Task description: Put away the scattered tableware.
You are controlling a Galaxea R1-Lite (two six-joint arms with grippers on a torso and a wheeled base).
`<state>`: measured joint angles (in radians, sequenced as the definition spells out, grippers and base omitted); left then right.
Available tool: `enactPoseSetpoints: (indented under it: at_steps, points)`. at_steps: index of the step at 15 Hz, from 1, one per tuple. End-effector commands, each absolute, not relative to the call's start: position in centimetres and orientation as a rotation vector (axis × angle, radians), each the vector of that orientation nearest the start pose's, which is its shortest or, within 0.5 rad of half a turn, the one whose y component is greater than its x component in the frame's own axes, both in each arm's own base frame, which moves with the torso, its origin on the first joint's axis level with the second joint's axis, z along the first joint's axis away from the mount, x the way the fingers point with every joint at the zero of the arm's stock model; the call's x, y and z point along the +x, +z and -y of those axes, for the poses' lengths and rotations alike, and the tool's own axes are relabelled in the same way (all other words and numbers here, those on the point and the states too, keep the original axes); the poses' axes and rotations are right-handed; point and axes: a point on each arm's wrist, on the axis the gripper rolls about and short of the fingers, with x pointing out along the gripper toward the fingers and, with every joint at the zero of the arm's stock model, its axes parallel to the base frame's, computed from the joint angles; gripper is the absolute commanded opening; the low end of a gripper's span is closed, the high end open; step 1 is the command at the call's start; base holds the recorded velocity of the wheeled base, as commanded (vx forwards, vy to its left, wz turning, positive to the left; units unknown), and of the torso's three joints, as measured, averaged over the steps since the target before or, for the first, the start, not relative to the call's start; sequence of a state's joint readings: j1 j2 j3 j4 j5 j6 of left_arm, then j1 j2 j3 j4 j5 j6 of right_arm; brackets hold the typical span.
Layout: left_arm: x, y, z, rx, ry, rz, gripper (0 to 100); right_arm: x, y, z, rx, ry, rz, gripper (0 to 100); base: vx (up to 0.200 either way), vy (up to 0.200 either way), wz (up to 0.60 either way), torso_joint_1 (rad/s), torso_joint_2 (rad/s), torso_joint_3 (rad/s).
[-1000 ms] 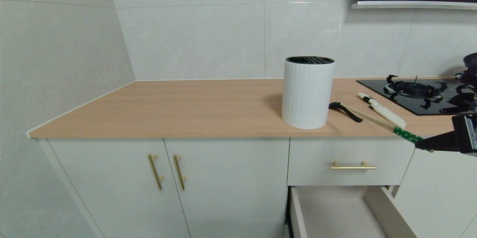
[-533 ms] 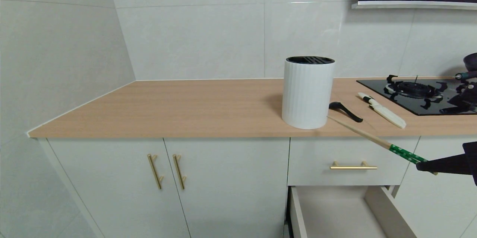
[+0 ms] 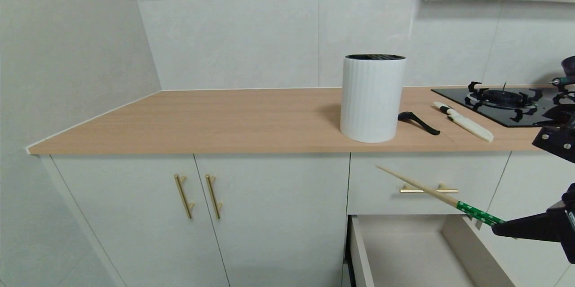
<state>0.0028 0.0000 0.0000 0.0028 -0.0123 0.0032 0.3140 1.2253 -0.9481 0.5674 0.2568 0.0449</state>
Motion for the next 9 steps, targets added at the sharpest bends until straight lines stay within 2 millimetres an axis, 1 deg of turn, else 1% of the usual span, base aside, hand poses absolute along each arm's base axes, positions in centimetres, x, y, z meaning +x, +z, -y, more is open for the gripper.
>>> enactPoseSetpoints:
  at_steps: [1,4,7,8,9]
  points:
    - [-2.3,7.5,0.0,0.003,-0.009,-0.003,100,14.6,22.5,-5.6,0.006,0.530,-0.896,0,0.000,0.000,0.00,-0.159,0.45,0.286]
    - [-2.3,7.5,0.0,0.003,-0.009,-0.003,100,14.7,22.1,-5.7,-0.019,0.544,-0.908,0,0.000,0.000,0.00,-0.150,0.45,0.302]
    - [-2.3,7.5,0.0,0.003,-0.009,-0.003,100,15.1,21.4,-6.0,-0.026,0.545,-0.943,0,0.000,0.000,0.00,-0.126,0.44,0.316]
    - [-2.3,7.5,0.0,0.003,-0.009,-0.003,100,15.2,21.3,-6.1,-0.027,0.546,-0.948,0,0.000,0.000,0.00,0.017,0.22,0.100]
    - [-2.3,7.5,0.0,0.003,-0.009,-0.003,100,15.3,21.2,-6.1,-0.027,0.545,-0.956,0,0.000,0.000,0.00,0.000,0.00,0.000]
